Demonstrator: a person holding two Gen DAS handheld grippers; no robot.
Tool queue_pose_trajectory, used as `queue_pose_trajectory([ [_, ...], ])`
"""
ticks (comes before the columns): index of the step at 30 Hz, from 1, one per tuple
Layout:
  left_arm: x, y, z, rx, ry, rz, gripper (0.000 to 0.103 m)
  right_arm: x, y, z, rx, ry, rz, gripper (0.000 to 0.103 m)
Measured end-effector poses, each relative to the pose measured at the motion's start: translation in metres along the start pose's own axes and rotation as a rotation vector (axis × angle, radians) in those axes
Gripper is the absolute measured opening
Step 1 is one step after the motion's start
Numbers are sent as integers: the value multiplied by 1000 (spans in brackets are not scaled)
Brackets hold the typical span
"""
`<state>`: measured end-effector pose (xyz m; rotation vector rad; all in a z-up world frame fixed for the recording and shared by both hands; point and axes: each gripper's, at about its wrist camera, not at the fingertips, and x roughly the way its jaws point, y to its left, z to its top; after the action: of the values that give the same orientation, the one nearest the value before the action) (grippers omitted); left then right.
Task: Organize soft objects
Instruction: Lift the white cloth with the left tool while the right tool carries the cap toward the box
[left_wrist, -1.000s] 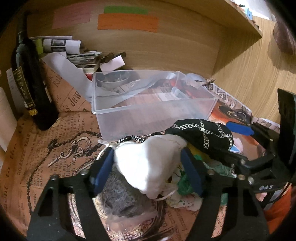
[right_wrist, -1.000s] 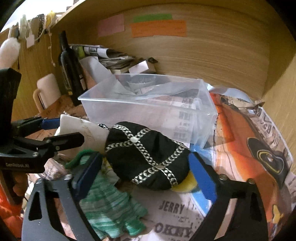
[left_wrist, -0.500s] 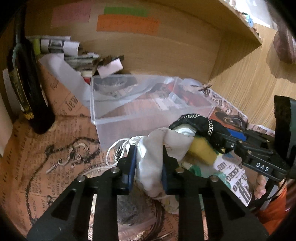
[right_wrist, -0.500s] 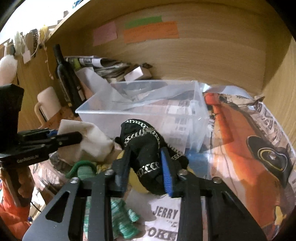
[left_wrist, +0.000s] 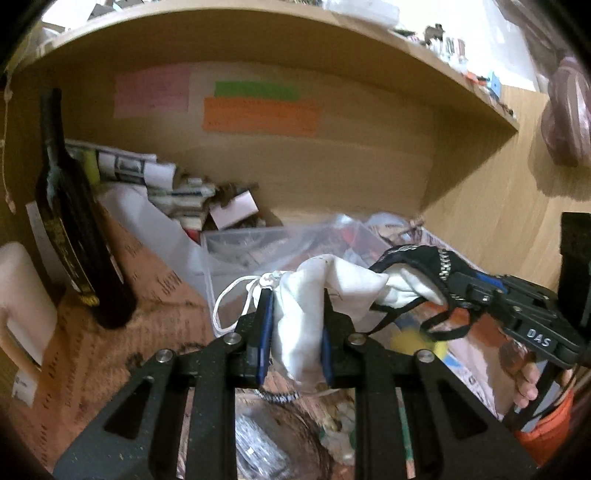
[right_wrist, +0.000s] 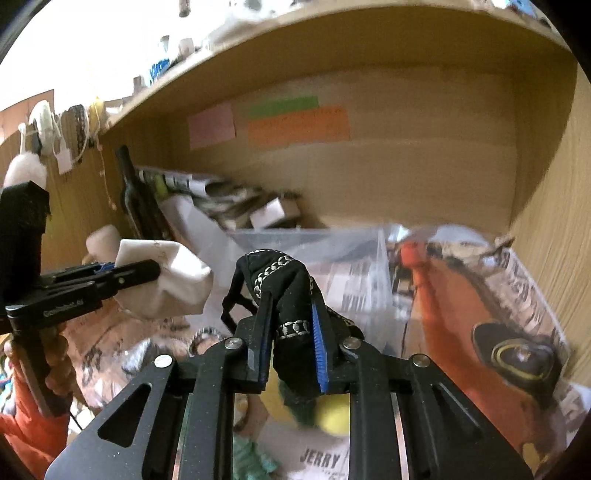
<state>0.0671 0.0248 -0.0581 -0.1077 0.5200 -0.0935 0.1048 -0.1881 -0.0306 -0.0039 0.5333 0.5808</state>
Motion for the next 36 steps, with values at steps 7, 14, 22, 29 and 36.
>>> queue_pose_trajectory([
  [7, 3, 12, 23, -11, -39, 27, 22, -1, 0, 22, -26, -77, -21, 17],
  [14, 22, 21, 47, -7, -52, 43, 22, 14, -2, 41, -38, -93, -41, 17],
  [22, 69, 27, 57, -2, 40, 68, 22, 52, -6, 48, -67, -22, -82, 17],
  [29, 112, 28, 51, 7, 149, 69, 22, 89, -12, 42, -92, 80, -120, 18],
  [36, 139, 27, 43, 27, 241, 61, 22, 118, -18, 31, -101, 178, -143, 18],
])
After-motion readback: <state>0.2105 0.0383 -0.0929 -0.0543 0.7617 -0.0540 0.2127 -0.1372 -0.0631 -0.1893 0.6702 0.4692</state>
